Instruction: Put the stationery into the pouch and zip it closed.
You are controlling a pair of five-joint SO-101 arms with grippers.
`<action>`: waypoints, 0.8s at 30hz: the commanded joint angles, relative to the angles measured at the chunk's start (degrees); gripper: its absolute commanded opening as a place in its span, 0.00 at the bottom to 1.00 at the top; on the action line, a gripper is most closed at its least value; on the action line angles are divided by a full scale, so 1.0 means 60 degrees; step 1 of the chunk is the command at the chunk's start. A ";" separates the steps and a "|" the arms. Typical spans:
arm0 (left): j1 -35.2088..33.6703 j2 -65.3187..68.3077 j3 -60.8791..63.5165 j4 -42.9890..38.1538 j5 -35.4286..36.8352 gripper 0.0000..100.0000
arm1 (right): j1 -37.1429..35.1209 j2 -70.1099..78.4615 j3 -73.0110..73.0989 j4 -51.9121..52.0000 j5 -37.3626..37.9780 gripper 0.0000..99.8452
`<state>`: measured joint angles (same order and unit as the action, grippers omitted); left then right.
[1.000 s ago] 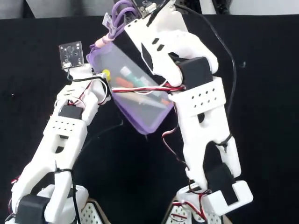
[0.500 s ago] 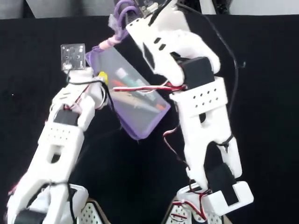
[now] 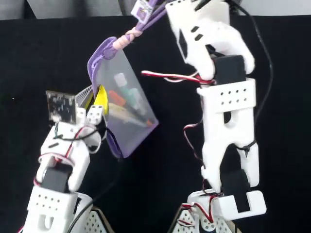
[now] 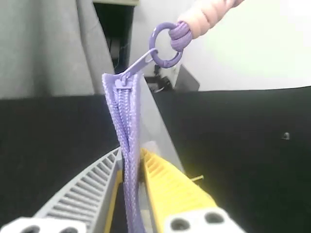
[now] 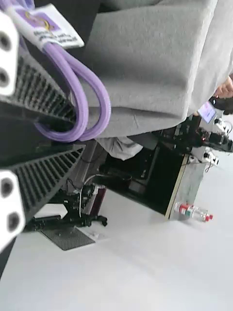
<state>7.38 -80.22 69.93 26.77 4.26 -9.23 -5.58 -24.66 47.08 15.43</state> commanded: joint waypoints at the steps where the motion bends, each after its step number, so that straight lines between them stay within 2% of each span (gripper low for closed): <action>1: 0.0520 -0.1377 -0.0212 0.0908 -0.0440 0.03 | 0.0601 -0.0022 -0.0476 -0.0674 -0.0103 0.01; 5: 0.0872 -0.1978 -0.0256 0.1407 -0.0454 0.03 | 0.1011 0.0242 -0.0374 -0.1143 -0.0103 0.01; 15: 0.0857 -0.2125 -0.0183 0.1407 -0.0454 0.03 | 0.1949 0.1106 -0.0374 -0.2359 -0.0103 0.01; 24: 0.0842 -0.2139 -0.0183 0.1407 -0.0454 0.03 | 0.2755 0.1385 -0.0520 -0.2755 -0.0103 0.01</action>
<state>12.57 -91.91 69.93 34.77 2.07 1.05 2.59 -24.66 33.54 15.25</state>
